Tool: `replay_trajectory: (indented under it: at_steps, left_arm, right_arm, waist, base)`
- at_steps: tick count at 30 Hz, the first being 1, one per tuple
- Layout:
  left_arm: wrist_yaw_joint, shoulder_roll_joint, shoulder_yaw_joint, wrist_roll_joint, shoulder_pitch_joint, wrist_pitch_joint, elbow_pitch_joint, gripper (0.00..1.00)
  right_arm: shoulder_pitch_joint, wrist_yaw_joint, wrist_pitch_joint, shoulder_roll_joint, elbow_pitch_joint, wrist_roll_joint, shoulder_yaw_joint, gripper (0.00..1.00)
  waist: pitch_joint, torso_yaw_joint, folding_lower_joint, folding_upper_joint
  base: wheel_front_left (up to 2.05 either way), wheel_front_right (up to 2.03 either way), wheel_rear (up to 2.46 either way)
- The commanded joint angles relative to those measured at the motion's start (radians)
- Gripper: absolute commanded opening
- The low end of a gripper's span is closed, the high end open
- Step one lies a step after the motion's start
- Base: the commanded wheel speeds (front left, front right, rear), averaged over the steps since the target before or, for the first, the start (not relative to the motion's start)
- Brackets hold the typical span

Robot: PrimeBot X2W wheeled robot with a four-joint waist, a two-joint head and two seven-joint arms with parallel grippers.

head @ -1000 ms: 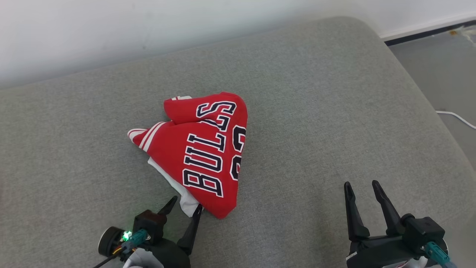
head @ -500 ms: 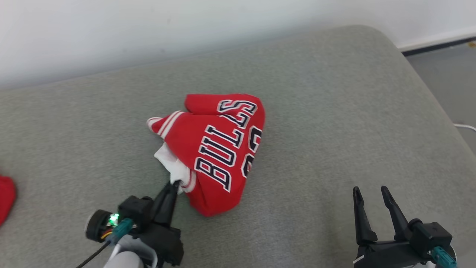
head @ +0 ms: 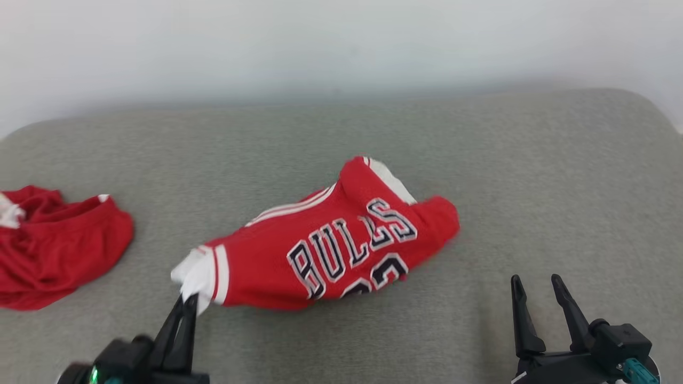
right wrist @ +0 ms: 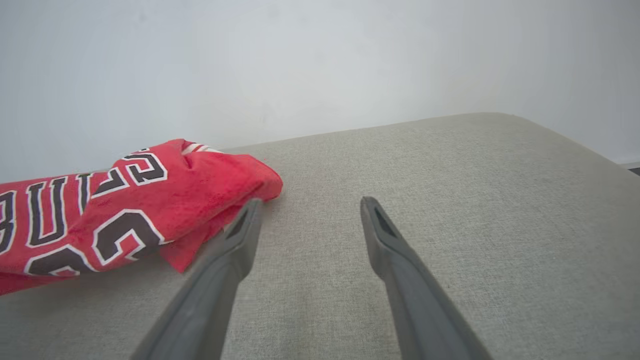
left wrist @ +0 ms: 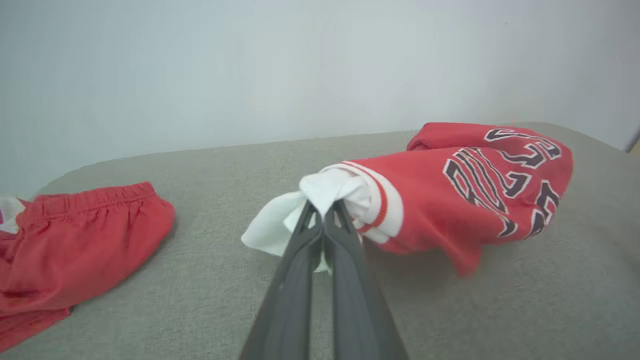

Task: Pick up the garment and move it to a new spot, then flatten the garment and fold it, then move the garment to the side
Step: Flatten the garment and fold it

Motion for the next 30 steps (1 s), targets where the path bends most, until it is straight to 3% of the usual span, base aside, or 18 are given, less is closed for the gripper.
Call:
replay_trajectory:
  at_steps: [1,6,11,12,13,21,30]
  left_arm:
    - [0.021,0.003,0.013,-0.014,0.053,0.005,-0.030,0.00]
    - [0.080,-0.013,0.048,-0.064,0.212,0.004,-0.077,0.00]
    - [0.078,-0.038,0.024,-0.101,0.297,0.008,-0.026,0.02]
    - [0.076,-0.041,0.022,-0.099,0.294,-0.001,-0.016,0.45]
    - [0.076,-0.042,0.023,-0.095,0.287,-0.012,-0.005,1.00]
    - [0.064,-0.031,0.048,-0.063,0.214,-0.064,-0.052,1.00]
    - [0.046,0.048,0.096,-0.038,0.013,-0.009,-0.124,1.00]
  right_arm:
    - [0.007,-0.002,0.003,-0.001,-0.003,-0.003,0.000,1.00]
    - [0.011,-0.002,0.011,-0.002,-0.002,-0.006,0.005,1.00]
    - [0.016,-0.002,0.020,-0.001,-0.006,-0.011,0.004,1.00]
    - [0.016,-0.002,0.020,-0.001,-0.006,-0.013,0.004,1.00]
    - [0.015,-0.002,0.023,-0.001,-0.006,-0.015,0.004,1.00]
    - [0.018,-0.002,0.027,-0.001,-0.010,-0.014,0.002,1.00]
    - [-0.007,-0.002,0.016,-0.001,0.009,0.002,0.016,1.00]
  waist:
    - [-0.031,0.072,0.0001,0.0000]
    - [-0.034,0.091,0.0001,0.0000]
    - [-0.037,0.095,0.0001,0.0000]
    - [-0.038,0.095,0.0001,0.0000]
    - [-0.039,0.094,0.0001,0.0000]
    - [-0.048,0.071,0.0001,0.0000]
    - [-0.028,-0.017,0.0001,0.0000]
  base:
    - [0.00,0.00,0.00]
    - [0.00,0.00,0.00]
    - [0.00,0.00,0.00]
    - [0.00,0.00,0.00]
    - [0.00,0.00,0.00]
    - [0.00,0.00,0.00]
    - [0.00,0.00,0.00]
